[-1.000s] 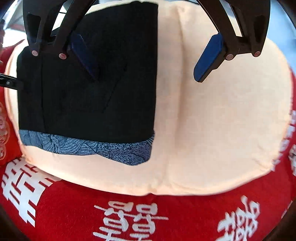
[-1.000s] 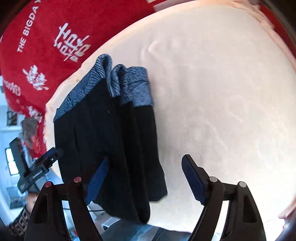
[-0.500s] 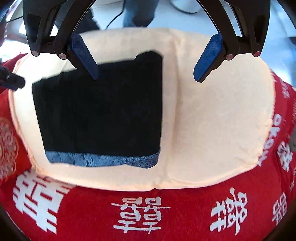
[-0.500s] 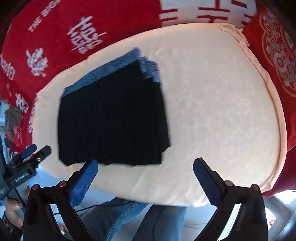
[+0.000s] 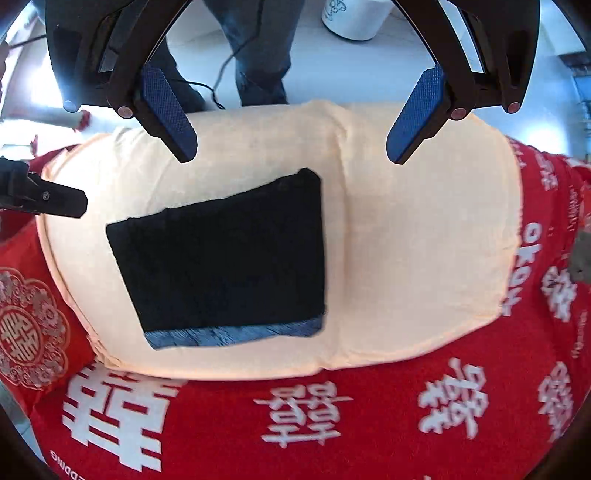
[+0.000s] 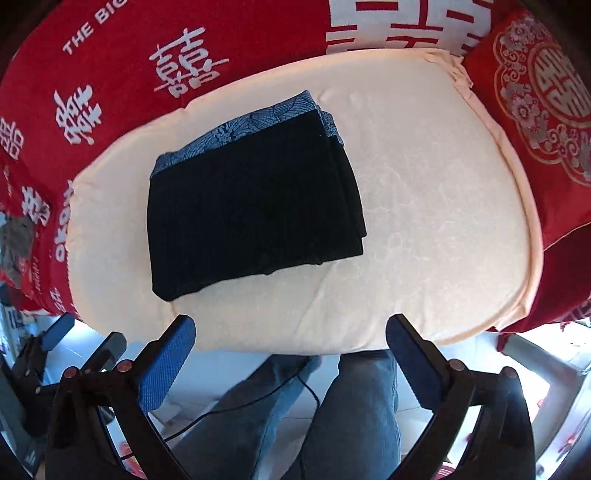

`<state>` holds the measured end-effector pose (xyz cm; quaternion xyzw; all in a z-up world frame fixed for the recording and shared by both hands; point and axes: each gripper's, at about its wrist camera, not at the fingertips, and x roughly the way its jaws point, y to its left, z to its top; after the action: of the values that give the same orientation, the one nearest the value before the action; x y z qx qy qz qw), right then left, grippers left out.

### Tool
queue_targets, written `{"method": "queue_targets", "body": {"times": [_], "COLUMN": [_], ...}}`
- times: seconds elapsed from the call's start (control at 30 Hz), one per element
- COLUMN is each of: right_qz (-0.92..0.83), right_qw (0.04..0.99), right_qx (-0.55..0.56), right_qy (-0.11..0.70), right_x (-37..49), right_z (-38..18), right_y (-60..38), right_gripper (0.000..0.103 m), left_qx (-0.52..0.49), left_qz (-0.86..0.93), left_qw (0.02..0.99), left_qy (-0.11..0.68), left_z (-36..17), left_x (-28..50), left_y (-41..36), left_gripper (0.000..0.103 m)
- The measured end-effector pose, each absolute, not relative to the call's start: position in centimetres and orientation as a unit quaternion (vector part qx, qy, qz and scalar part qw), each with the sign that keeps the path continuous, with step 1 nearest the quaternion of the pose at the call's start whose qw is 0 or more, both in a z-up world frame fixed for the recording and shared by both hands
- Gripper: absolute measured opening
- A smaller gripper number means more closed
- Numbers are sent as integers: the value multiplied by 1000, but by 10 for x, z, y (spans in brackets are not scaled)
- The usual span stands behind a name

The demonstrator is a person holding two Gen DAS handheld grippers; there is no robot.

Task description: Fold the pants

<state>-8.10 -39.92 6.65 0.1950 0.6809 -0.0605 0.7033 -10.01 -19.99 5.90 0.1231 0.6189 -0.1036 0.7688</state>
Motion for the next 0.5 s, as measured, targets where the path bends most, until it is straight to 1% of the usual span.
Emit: {"method": "queue_targets", "body": {"times": [0.27,0.37,0.5], "right_qz": [-34,-21,0], "right_qw": [693,694,702], "right_qx": [156,155,124], "right_qy": [703,703,701], "right_x": [-74,-77,-80], "right_z": [69,74,81], "right_y": [-396,-405,-411], "right_gripper": [103,103,103], "left_qx": [83,61,46], "left_qz": [-54,-45,-28], "left_qw": [779,778,779], "left_qy": [619,624,625], "left_z": [67,69,71], "left_x": [-114,-119,-128], "left_y": [-211,-219,-231], "left_gripper": [103,103,103]}}
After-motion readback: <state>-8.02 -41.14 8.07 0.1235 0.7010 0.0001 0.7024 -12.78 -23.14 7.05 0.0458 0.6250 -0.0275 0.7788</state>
